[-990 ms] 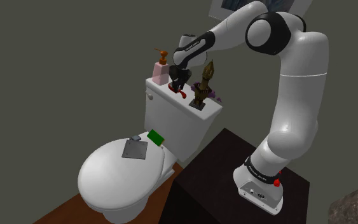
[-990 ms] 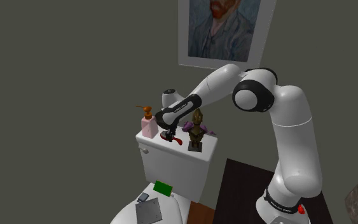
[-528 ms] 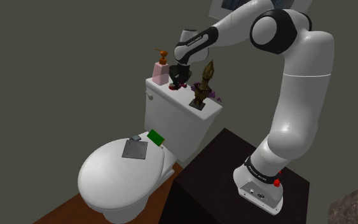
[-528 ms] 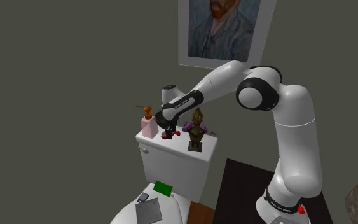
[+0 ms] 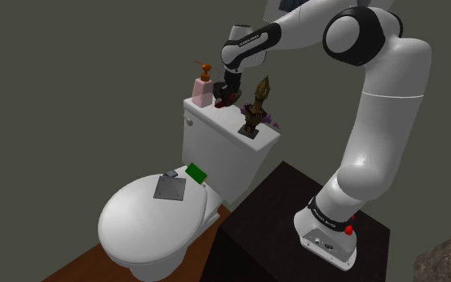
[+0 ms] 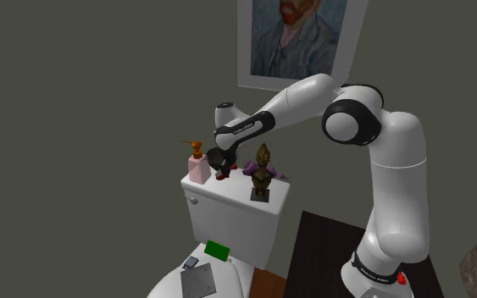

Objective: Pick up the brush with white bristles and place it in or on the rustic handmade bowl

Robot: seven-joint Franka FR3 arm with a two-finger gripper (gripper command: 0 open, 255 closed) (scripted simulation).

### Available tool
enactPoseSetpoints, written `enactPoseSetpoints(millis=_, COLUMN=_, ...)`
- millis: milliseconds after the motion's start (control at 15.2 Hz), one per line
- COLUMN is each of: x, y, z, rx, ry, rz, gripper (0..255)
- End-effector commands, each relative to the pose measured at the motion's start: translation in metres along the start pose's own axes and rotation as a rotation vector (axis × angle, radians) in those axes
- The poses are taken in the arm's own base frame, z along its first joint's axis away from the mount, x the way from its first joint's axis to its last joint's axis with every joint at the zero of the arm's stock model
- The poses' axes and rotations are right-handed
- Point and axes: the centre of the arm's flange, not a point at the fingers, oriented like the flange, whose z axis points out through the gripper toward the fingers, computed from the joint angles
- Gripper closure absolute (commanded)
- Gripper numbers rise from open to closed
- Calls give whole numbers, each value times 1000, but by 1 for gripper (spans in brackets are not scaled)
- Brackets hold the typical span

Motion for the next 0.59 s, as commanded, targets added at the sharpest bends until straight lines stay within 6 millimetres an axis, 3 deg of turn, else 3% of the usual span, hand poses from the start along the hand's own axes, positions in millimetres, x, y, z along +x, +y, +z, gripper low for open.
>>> enactPoseSetpoints(millis=0, x=0, y=1, z=-10, rx=0, ry=0, rz=0, gripper=255)
enactPoseSetpoints(millis=528, x=0, y=3, z=-52, rx=0, ry=0, rz=0, gripper=255)
